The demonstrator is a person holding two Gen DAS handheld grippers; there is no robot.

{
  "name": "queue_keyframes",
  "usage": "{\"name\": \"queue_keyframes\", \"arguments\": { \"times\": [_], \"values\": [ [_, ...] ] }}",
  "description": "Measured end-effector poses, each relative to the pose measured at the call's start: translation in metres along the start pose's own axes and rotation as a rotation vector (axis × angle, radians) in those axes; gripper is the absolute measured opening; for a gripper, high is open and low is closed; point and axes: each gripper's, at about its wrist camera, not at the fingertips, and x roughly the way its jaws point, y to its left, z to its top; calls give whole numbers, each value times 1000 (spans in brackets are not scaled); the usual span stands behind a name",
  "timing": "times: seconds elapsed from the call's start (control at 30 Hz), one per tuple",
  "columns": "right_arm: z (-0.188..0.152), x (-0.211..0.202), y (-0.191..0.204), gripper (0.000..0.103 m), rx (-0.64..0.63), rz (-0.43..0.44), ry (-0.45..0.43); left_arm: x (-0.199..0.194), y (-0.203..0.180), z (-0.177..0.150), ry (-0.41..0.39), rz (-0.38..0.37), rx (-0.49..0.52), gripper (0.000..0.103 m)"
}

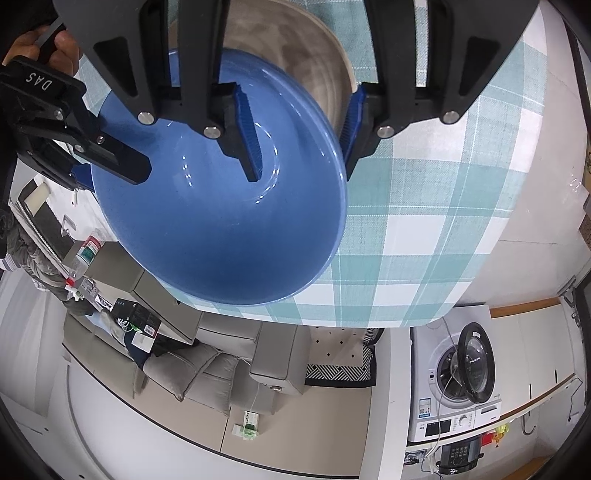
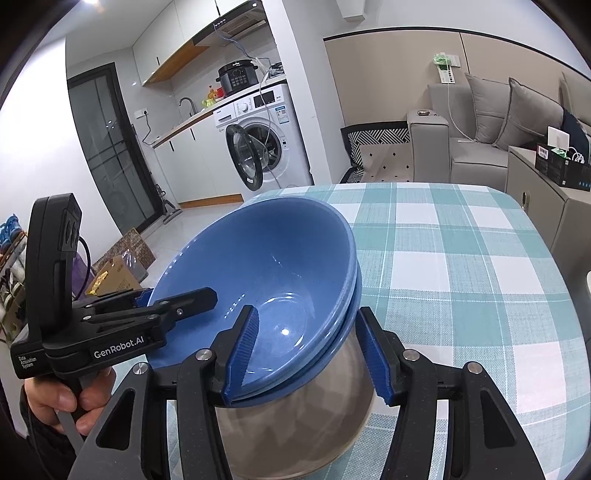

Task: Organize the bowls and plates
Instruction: 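Lift the bowl stack with both grippers and carry it over the cream plates, then lower the bowl stack onto the cream plates and open both grippers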

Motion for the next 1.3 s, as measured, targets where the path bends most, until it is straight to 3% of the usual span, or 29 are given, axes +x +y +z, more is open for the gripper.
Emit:
{"name": "queue_keyframes", "arguments": {
  "times": [0.17,0.33,0.5,0.63,0.73,0.77,0.83,1.03,1.3],
  "values": [
    [-1,0,4,59,-19,-2,-4,0,2,0,8,-9,-3,43],
    [-2,-3,7,76,-55,-15,-23,-5,4,3,-6,-13,12,51],
    [-1,-8,8,85,-87,-28,-36,-18,7,4,-47,-7,25,61],
    [1,-13,8,90,-93,-22,-43,-28,7,6,-84,8,44,85],
    [2,-18,9,101,-105,-20,-60,-36,7,7,-113,9,61,90],
    [2,-20,10,102,-112,-15,-67,-39,7,6,-124,9,70,97],
    [1,-26,13,102,-129,-10,-79,-45,6,4,-149,13,95,102],
    [-4,-40,17,102,-173,-3,-123,-58,5,-9,-205,58,168,103],
    [-23,-57,17,102,-185,27,-196,-64,12,-33,-263,96,156,103]
  ]
}}
